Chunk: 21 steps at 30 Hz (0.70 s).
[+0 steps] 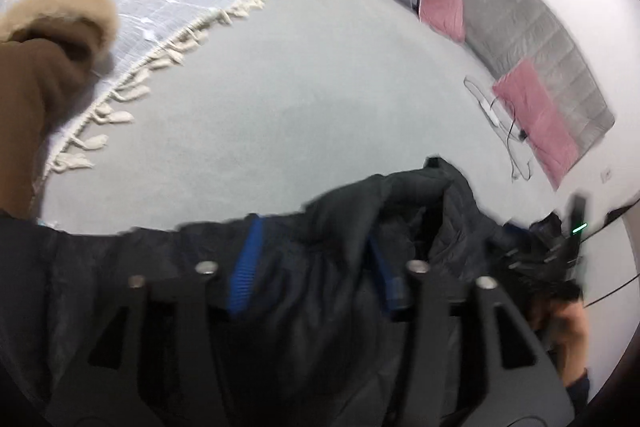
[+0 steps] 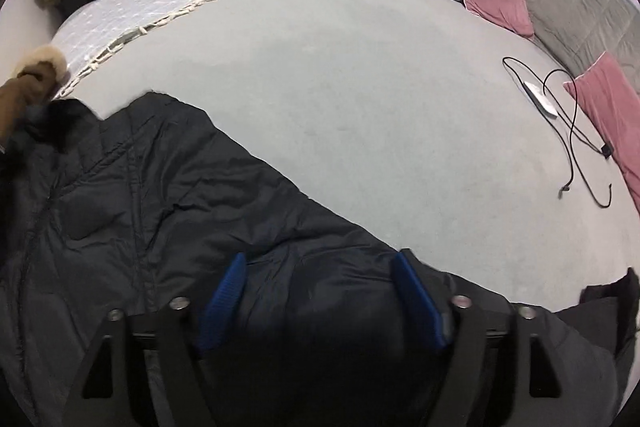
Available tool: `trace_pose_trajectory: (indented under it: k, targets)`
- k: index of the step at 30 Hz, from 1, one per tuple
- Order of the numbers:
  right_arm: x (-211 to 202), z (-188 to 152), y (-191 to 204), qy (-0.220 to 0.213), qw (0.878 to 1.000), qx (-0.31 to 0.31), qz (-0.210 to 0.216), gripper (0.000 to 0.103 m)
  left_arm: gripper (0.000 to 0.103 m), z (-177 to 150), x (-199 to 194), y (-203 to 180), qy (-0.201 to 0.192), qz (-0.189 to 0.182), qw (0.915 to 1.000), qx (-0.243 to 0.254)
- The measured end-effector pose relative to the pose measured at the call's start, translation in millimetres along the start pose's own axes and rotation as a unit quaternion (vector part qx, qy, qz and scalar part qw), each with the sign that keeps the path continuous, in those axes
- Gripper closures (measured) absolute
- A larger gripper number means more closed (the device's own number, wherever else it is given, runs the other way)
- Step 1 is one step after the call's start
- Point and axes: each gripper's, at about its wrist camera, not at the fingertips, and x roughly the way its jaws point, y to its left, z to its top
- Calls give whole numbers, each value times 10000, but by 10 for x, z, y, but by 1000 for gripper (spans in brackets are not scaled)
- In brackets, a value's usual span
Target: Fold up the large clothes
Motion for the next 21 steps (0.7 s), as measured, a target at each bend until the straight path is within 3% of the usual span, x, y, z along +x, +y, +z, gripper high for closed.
trace_pose_trajectory:
  k: [2, 3, 4, 7, 11, 14, 18, 20, 21]
  targets:
    - [231, -101, -77, 466, 9985, 75, -275, 25, 42, -23, -61, 66, -178, 850, 9958, 288]
    - [204, -146, -127, 394, 9988, 173, -221, 26, 42, -49, -13, 137, -70, 1294, 9905, 463]
    - [171, -164, -164, 423, 9982, 265, -328, 26, 42, -77, 6, 208, 10, 1415, 9887, 506]
    - [32, -249, -151, 509, 9865, 71, -1555, 40, 42, -152, -71, 472, -106, 1817, 9828, 315]
    - [-91, -431, -177, 635, 9694, 65, -2370, 43, 50, -218, -205, 561, -246, 2365, 9706, 379]
    - [-174, -508, -213, 592, 9721, 220, -2258, 41, 50, -228, -390, 394, -247, 2234, 9735, 414]
    - [-808, -622, -184, -39, 9894, 684, -1281, 36, 45, -273, -1157, 196, -781, 1751, 9801, 509]
    - [-1248, -803, -296, -411, 9892, 998, -989, 23, 38, -346, -1518, 258, -970, 1764, 9787, 392]
    - [-1378, -868, -401, -484, 9880, 1141, -921, 21, 34, -407, -1728, 336, -1055, 1845, 9767, 316]
